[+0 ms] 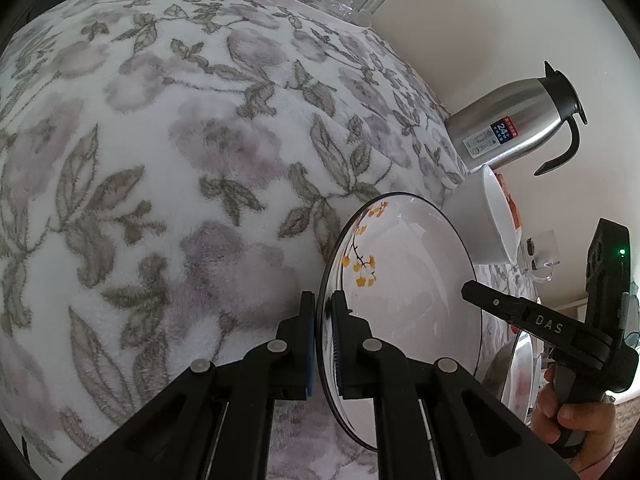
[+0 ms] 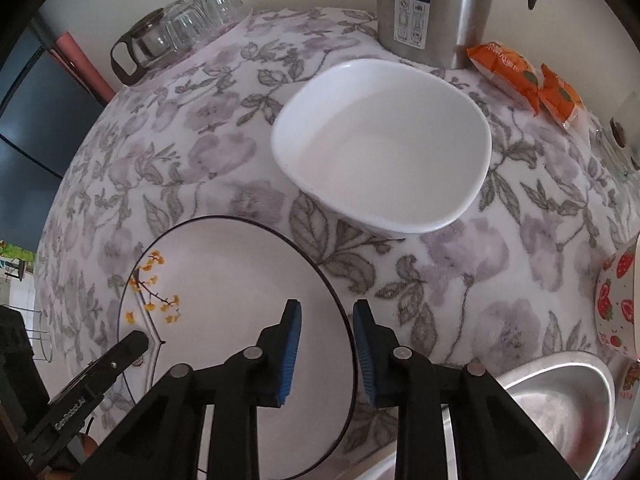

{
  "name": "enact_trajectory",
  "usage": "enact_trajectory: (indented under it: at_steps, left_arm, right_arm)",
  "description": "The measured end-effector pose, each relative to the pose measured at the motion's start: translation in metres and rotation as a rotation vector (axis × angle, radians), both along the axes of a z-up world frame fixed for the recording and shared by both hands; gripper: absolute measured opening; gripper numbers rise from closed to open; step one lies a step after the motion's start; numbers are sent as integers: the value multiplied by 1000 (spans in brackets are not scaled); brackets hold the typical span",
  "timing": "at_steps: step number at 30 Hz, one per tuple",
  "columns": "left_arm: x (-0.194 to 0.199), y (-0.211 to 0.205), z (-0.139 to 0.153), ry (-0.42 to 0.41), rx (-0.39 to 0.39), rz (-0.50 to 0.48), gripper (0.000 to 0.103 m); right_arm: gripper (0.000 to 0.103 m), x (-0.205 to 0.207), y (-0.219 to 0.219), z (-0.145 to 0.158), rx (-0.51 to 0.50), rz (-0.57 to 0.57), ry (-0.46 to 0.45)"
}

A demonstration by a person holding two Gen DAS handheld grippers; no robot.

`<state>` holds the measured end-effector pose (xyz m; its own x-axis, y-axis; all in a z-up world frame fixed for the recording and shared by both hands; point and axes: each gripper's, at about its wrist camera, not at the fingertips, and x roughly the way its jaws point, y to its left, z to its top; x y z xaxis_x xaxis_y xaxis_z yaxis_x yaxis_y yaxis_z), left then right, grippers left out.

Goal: Organize plates and bowls

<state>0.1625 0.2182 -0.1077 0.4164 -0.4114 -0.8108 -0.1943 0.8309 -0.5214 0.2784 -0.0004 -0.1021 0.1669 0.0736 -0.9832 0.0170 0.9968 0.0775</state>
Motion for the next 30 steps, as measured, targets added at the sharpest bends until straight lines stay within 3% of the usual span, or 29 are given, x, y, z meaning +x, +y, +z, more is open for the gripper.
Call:
enact_trajectory:
  at_steps: [6,16,23,30]
  left_arm:
    - [1,-1,0,1,8,-3,9]
    - [0,5,16,-15,112,15,11]
    - [-6,21,45,-53,132,46,12]
    - [-17,15,84,-119,120,37,12]
  right_arm:
    - [29,1,2,-8,-2,3,12]
    - [29,-6,5,5,107,26,-24]
    - [29,-18,19,41,168,72,-104]
    - [29,-42,9,88,214,36,-229]
